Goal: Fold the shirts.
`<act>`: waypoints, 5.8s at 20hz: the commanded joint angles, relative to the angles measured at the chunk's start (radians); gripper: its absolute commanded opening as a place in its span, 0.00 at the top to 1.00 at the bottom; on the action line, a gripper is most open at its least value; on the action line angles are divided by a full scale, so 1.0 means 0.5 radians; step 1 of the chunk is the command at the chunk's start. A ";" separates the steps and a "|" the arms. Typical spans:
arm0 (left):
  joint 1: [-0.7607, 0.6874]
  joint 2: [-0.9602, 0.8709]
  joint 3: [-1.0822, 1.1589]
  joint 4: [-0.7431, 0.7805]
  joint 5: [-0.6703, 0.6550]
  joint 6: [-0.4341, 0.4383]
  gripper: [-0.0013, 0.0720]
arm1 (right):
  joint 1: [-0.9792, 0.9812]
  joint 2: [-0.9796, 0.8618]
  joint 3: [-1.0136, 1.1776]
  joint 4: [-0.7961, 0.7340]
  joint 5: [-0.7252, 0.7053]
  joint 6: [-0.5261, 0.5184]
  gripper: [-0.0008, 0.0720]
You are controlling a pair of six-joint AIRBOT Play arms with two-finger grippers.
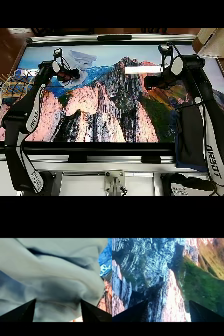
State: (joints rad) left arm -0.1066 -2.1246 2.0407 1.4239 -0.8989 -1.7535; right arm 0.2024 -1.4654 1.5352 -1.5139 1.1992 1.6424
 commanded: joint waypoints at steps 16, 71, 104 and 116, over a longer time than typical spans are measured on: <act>-0.066 0.832 0.005 -0.178 0.081 0.422 0.94 | 0.002 0.183 0.002 0.127 0.330 -0.094 0.13; -0.733 1.810 -2.890 -1.189 0.384 0.091 0.86 | 0.002 -0.198 -0.832 0.845 0.270 -0.359 0.18; 0.200 2.265 -1.168 -0.123 -0.391 0.102 0.93 | -0.014 1.402 -0.845 -0.183 0.256 -0.148 0.90; 0.220 1.081 -1.137 -0.853 -0.436 0.251 0.05 | -0.014 0.635 -1.246 0.145 -0.304 0.111 0.90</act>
State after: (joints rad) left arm -0.0387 -1.5299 1.4479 1.0664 -1.0168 -1.6608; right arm 0.1947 -1.1053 0.9230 -1.4754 1.0618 1.6951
